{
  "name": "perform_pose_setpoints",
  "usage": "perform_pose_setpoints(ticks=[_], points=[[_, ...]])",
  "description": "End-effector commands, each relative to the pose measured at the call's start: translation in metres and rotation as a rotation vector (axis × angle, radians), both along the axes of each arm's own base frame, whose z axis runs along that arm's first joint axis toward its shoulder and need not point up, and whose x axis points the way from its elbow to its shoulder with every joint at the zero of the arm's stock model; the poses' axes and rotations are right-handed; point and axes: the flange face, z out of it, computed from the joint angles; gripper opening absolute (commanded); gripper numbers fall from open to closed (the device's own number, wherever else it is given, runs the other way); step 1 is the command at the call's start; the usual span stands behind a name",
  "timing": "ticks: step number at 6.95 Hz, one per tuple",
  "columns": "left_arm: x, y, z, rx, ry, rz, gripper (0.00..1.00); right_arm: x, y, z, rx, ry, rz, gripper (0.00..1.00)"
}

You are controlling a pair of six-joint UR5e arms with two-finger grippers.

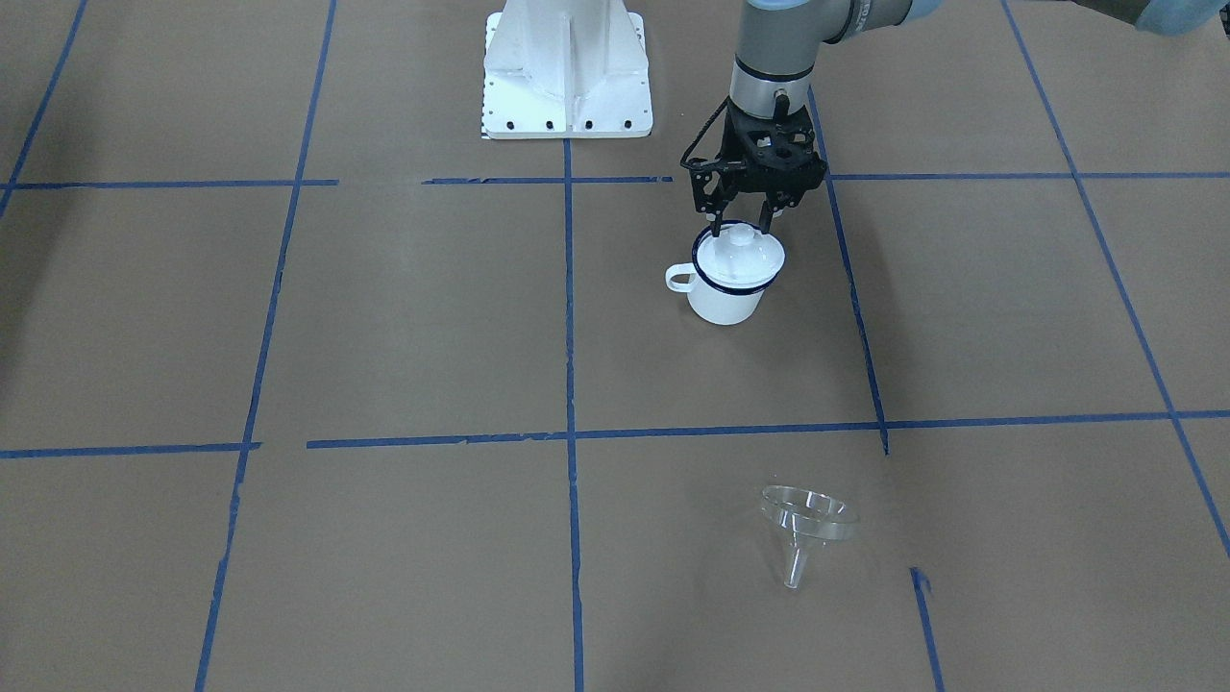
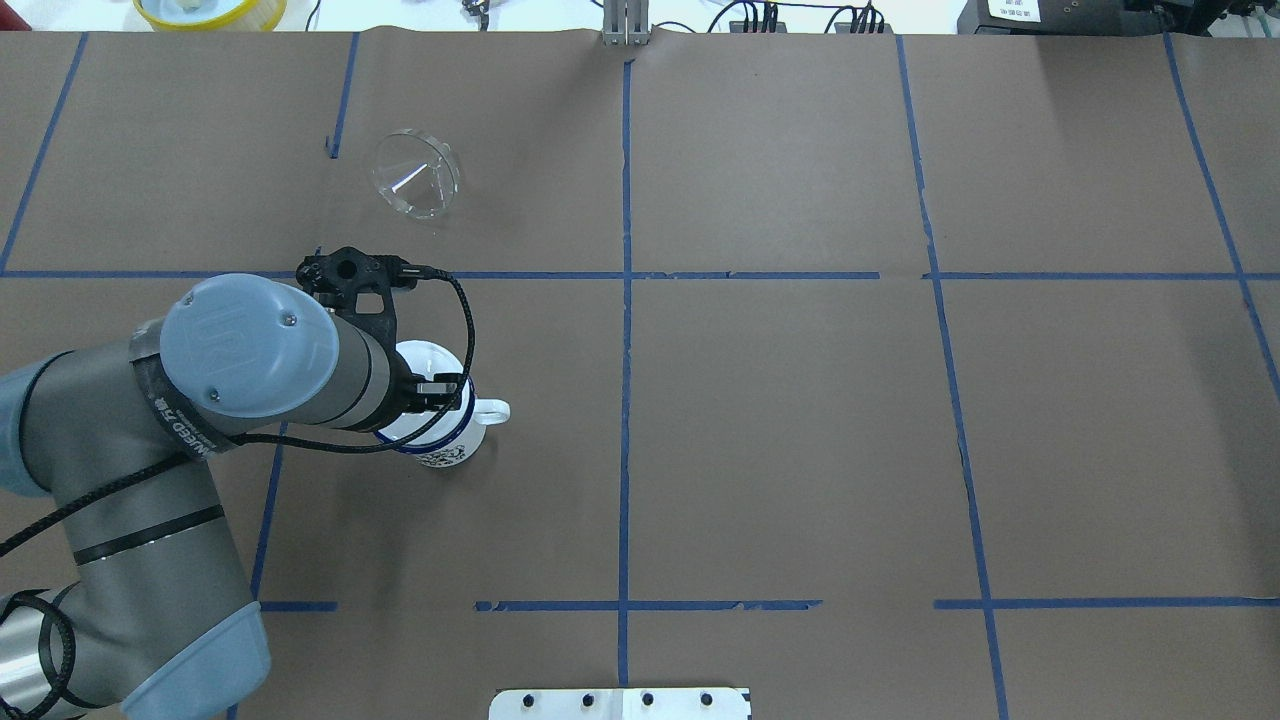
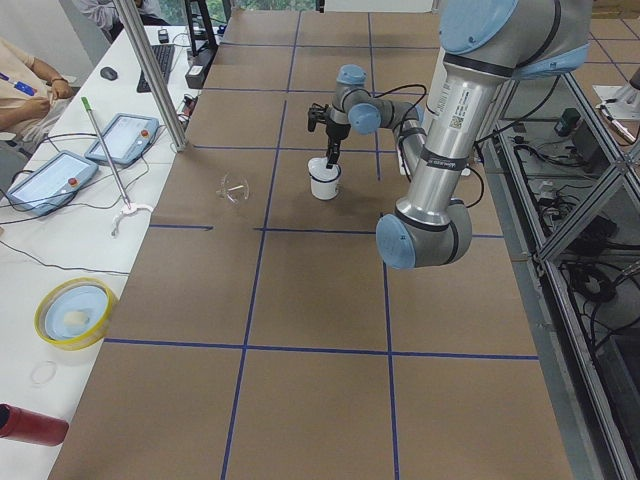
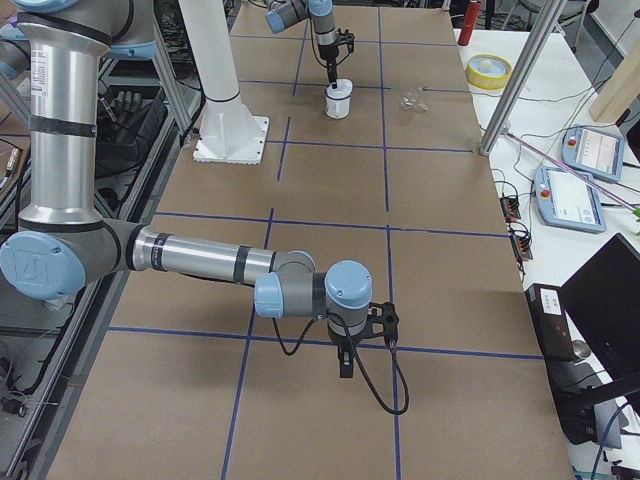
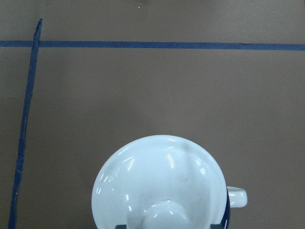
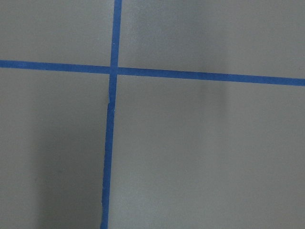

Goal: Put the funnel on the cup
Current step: 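Close the left gripper on the white lid's knob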

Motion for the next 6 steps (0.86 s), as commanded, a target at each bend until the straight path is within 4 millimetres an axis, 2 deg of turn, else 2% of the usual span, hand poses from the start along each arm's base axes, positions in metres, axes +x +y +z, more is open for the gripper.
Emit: perform_pose_setpoints(ticks=[1,2,3,4,5,6], points=[[0.000,0.000,-0.001,0.001,0.001,-0.001,0.57,0.000,0.000,0.000,0.000,0.000,0.000,1.00],[-0.001,-0.001,-0.001,0.003,0.001,-0.003,0.44,0.000,0.000,0.000,0.000,0.000,0.000,1.00],[-0.001,-0.001,-0.002,0.004,0.003,-0.003,0.19,0.000,0.000,0.000,0.000,0.000,0.000,1.00],[-0.002,0.000,-0.003,0.004,0.004,-0.003,0.00,0.000,0.000,0.000,0.000,0.000,0.000,1.00],[-0.007,-0.002,-0.007,0.008,0.015,-0.008,0.00,0.000,0.000,0.000,0.000,0.000,0.000,1.00],[-0.023,-0.009,-0.016,0.052,0.024,0.006,0.00,0.000,0.000,0.000,0.000,0.000,0.000,1.00]])
